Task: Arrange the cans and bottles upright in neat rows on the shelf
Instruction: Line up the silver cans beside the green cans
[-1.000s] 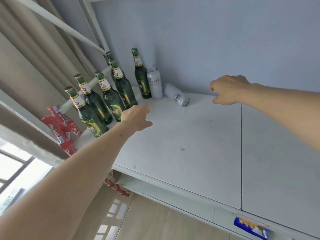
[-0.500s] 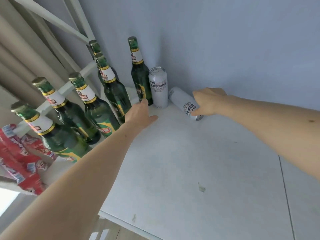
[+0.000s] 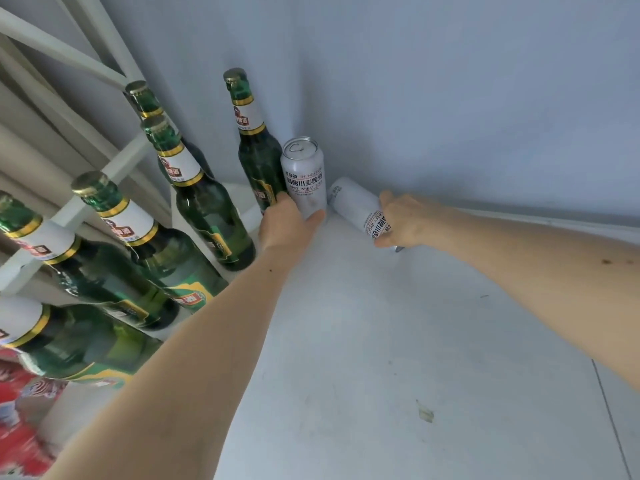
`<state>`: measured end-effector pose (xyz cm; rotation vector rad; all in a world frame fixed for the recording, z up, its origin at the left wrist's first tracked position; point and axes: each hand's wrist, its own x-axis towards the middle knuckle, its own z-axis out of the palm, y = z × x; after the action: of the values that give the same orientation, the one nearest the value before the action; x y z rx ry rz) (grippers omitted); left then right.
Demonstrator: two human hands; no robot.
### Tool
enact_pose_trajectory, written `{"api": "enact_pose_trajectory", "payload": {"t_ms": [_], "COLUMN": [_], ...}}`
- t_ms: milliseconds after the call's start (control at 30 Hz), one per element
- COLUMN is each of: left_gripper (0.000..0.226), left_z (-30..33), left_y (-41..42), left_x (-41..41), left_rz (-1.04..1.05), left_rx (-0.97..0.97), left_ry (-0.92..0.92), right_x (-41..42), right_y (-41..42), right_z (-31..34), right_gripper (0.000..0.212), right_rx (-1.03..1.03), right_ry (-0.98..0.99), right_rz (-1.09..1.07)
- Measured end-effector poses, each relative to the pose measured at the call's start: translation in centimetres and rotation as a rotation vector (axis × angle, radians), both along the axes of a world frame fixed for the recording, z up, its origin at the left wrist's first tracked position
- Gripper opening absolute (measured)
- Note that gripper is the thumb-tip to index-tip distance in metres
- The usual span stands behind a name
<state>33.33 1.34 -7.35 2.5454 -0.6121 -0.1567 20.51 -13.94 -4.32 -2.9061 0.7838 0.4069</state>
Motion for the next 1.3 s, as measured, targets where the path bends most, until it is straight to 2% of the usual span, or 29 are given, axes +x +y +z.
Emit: {"api": "enact_pose_trajectory", "payload": {"t_ms": [267,467,733,867,1100,1300], "left_gripper": [0.056,0.077,0.072,0.075,0.068,0.062], "left_z": [-0.4,-0.7,-0.8,-0.7,-0.4,0.0], "left_y": [-1.2,-1.7,-2.3,-2.1,-1.2,-0.8], "left_x": [-0.3,-0.4,-0.5,-0.9,-1.8,-2.4], "left_rz": [0.058,0.119,0.105,0.104,-0.043,-0.019], "left_rx": [-0.087,-0.202,-0.287,-0.289,-0.256,-0.289], "left_ry": [-0.007,0.096,0.175,0.2,0.271,0.29], "right_x": [-2.2,-4.7,-5.8,-5.3,-5.1,-5.0], "right_y": [-2.1,-4.7,-6.0,-5.5,-4.4,-3.7], "right_z": [0.4,1.7,5.7,8.0,9.6,9.8], "right_gripper": [0.054,0.072,0.058,0.057,0.05,0.047], "right_rx": [0.039,-0.036,0.154,0.155,0.125,0.121], "right_ry": [0.024,0.023,-0.123,-0.156,-0.124,-0.088], "right_rz": [0.035,0.061,0.093,0.089,0.072,0.079]}}
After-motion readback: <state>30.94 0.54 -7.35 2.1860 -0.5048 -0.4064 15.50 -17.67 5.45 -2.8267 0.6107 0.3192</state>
